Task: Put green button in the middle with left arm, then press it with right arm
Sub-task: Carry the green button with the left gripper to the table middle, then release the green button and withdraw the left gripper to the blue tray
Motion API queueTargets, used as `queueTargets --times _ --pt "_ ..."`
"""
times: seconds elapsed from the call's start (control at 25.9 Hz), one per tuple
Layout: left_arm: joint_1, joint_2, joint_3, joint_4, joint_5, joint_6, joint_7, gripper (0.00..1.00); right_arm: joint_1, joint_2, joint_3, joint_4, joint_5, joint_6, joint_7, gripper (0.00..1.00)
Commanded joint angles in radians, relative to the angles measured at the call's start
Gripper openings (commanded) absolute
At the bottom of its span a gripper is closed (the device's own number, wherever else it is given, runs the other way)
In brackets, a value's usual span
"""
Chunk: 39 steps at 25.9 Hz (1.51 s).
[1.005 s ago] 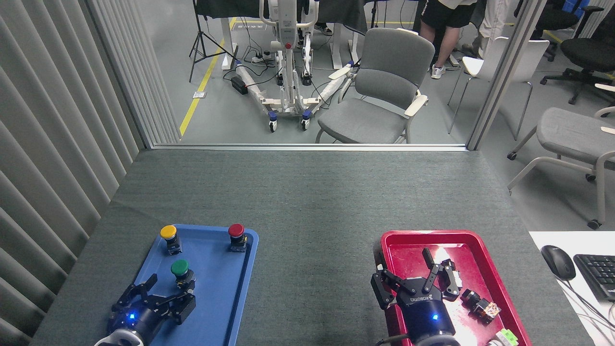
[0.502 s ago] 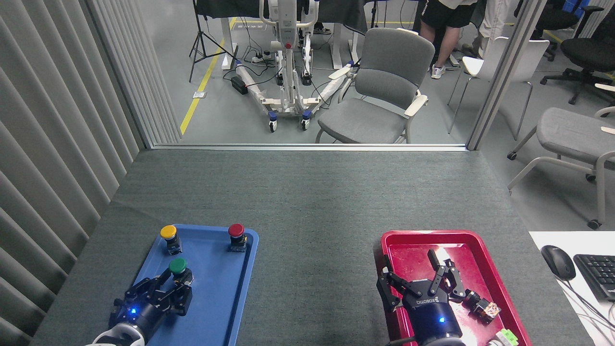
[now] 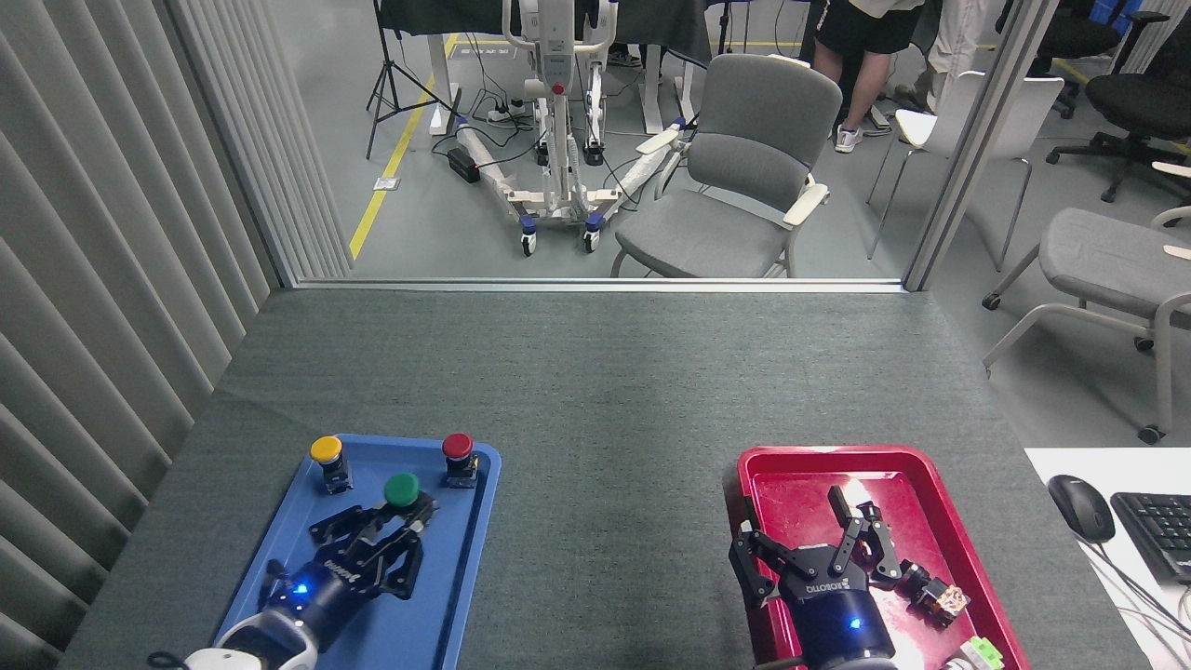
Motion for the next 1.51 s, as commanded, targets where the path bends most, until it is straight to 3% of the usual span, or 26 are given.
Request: queueTargets --times 0.0,0.23,0.73,0.77,0.89,0.97,1.0,1.04,1.08,1.31,1.39,1.47 --pt "-0.015 -0.043 -0.14 -0.098 0.001 0.057 0.015 0.0 0.024 -0.005 0.002 -0.004 0.0 0.002 -0.001 0.99" --pt "-0.111 -0.248 -0.352 0.06 -0.015 0.173 -0.012 0.0 0.033 -0.008 0.001 -0.019 0.0 0.003 -0.001 0.99" --pt "-0.119 -0.31 -0.433 0.163 -0.018 0.212 -0.016 0.0 0.029 -0.012 -0.006 -0.019 0.002 0.006 -0.001 0.99" --pt "-0.121 -0.322 -0.433 0.182 -0.018 0.212 -0.016 0.06 0.026 -0.012 -0.006 -0.019 0.002 0.006 -0.001 0.99" --pt "-0.121 -0.346 -0.441 0.213 -0.022 0.214 -0.012 0.4 0.02 -0.013 -0.004 -0.018 0.002 0.006 0.0 0.98" --pt "-0.121 -0.345 -0.441 0.207 -0.035 0.214 -0.011 0.48 0.016 -0.01 -0.003 -0.018 0.002 0.005 0.0 0.95" --pt "-0.119 -0.342 -0.441 0.202 -0.041 0.214 -0.011 0.62 0.016 -0.007 -0.001 -0.018 0.002 0.005 0.002 0.94" --pt "-0.119 -0.34 -0.441 0.201 -0.041 0.214 -0.012 0.88 0.015 -0.004 0.001 -0.018 0.002 0.003 0.002 0.91" --pt "-0.119 -0.336 -0.441 0.198 -0.039 0.212 -0.012 1.0 0.015 -0.001 0.004 -0.018 0.003 0.0 0.003 0.88" --pt "-0.079 -0.26 -0.439 0.041 -0.039 0.208 -0.019 1.0 0.0 0.008 0.059 -0.016 0.009 -0.001 0.005 0.75" --pt "-0.052 -0.188 -0.425 -0.086 -0.036 0.211 -0.02 1.0 0.0 0.013 0.062 -0.016 0.011 -0.003 0.005 0.73" --pt "0.008 -0.072 -0.361 -0.259 -0.021 0.219 -0.02 1.0 0.0 0.015 0.065 -0.013 0.012 -0.003 0.005 0.7"
